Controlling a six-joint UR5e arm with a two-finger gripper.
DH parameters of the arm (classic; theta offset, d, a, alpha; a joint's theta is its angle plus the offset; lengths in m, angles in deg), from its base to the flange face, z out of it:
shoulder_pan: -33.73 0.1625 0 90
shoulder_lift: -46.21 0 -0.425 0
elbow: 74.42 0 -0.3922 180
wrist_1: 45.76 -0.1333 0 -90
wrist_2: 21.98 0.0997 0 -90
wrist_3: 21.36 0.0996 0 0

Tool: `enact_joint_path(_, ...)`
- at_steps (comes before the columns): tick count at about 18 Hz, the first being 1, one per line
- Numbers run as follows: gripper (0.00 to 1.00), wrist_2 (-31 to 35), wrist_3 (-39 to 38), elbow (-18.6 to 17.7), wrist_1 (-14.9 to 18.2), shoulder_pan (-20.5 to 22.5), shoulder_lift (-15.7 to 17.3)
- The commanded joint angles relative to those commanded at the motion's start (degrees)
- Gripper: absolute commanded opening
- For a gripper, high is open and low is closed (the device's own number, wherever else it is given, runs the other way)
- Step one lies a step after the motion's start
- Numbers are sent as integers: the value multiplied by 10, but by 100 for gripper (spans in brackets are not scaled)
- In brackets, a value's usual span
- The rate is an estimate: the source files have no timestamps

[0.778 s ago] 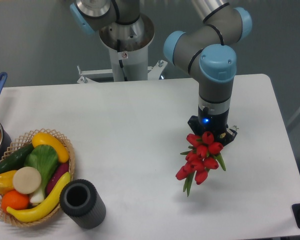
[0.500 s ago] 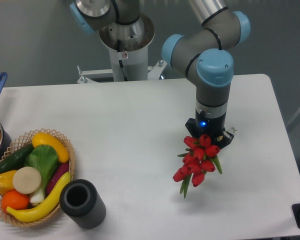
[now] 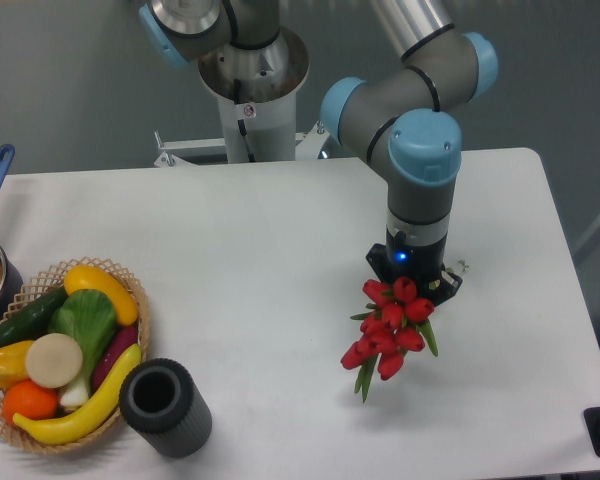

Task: Place the flowers on the table
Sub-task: 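Lower the gripper holding the red tulips toward the table surface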

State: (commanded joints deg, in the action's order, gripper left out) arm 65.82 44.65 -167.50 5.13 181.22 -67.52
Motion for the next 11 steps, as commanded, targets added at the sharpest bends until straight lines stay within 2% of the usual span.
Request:
enact_joint_path(4,21,3,-22,18,0,-9,-25)
enact_joint_path(11,26,0,-22,18,-2,-14,-40)
